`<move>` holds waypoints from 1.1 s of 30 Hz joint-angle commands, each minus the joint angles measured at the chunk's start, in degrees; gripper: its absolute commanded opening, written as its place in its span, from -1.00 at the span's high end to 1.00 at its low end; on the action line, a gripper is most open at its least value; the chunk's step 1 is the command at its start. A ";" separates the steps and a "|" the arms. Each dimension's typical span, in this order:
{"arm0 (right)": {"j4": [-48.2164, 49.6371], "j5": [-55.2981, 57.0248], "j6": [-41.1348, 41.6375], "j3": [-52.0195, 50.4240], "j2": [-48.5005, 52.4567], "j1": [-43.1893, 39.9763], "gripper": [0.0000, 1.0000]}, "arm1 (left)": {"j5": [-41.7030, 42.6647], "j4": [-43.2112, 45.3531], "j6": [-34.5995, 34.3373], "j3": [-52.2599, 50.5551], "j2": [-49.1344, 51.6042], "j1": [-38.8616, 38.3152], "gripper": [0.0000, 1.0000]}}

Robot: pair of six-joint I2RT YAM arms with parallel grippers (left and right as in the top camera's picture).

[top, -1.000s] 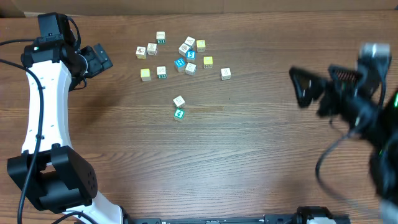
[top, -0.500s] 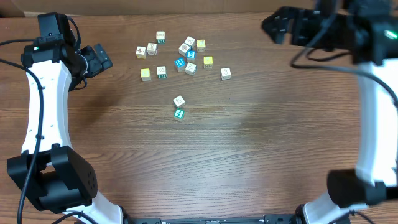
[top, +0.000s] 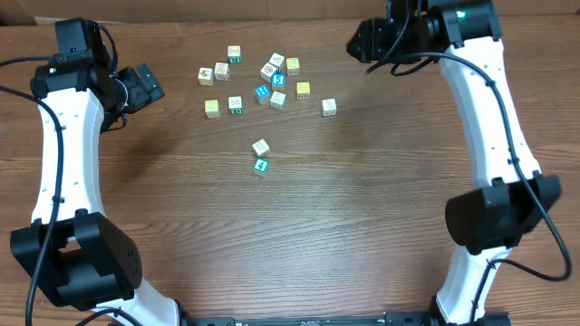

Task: Form a circle
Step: 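Reach the right gripper forward to the beige '3' block, then close the right gripper on the '3' block and lift it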

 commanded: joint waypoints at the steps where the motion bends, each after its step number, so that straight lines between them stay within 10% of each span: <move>1: 1.27 4.00 -0.81 0.00 2.97 1.60 0.07 | 0.20 0.09 -0.35 0.02 0.35 -0.13 -0.99; 12: 3.58 15.23 -0.96 -0.04 12.22 6.95 -0.57 | 0.20 0.09 -0.33 0.02 0.35 -0.13 -0.99; 25: 3.52 15.80 -0.72 -0.04 20.04 7.23 -0.53 | 0.20 0.09 -0.33 0.02 0.35 -0.13 -0.99; 33: 3.93 15.80 -0.70 -0.61 21.90 7.23 -0.17 | 0.20 0.09 -0.33 0.02 0.35 -0.13 -0.99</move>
